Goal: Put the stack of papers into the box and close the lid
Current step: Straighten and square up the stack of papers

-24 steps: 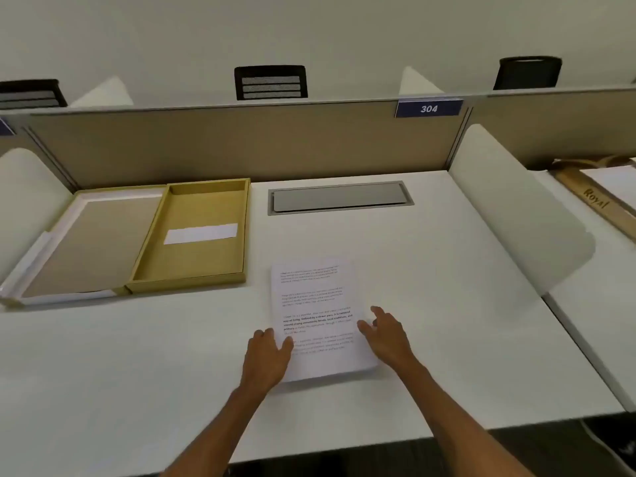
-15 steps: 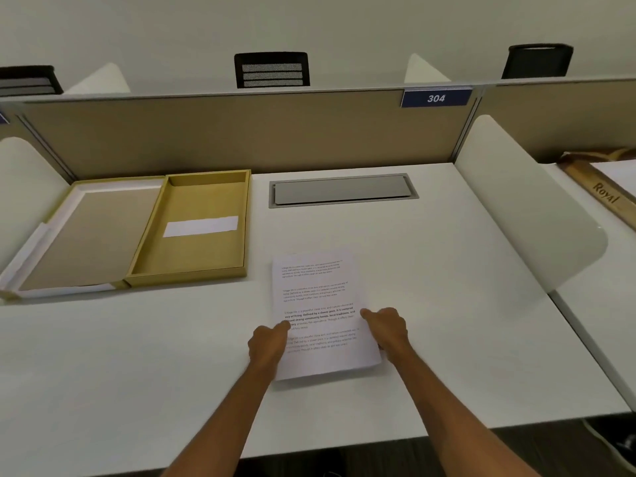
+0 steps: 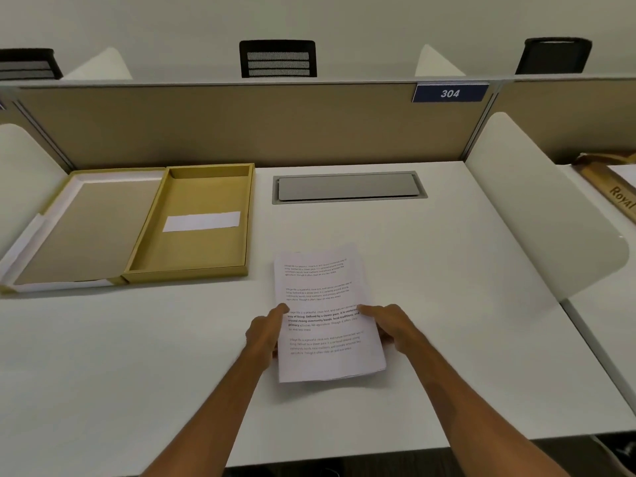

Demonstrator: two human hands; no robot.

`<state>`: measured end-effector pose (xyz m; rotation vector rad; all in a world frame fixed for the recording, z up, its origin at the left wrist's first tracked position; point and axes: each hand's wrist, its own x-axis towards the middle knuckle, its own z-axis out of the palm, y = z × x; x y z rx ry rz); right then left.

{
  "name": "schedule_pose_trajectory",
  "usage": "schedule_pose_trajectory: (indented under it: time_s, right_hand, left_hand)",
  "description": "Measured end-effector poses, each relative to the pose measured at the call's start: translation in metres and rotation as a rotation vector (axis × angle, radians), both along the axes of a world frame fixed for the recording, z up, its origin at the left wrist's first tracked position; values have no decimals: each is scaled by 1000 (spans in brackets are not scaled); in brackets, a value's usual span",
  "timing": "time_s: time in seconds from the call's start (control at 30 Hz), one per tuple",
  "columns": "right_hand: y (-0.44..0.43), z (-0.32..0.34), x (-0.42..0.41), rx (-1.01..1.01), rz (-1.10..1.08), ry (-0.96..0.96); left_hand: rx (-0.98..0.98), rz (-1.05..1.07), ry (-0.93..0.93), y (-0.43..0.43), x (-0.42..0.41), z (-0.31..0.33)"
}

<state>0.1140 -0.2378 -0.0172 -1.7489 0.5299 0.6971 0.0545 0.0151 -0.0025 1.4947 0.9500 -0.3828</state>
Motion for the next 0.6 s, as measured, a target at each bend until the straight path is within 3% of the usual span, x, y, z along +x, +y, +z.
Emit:
schedule_pose_trajectory:
  time_s: [0.13,0.33,0.5,0.6]
  right_hand:
    - [-11,6,5,30,93,9]
    - [-10,6,14,117,219,-2]
    - [-8,3,22,199,245,-8]
    - [-7,4,22,242,205,-28]
  left_hand:
    - [30,-21,-26,8,4,-7]
    - [56,-218,-57,15,15,-8]
    - [-58,-170,-36,27,22,-9]
    - [-101,-249,-38,30,27,-5]
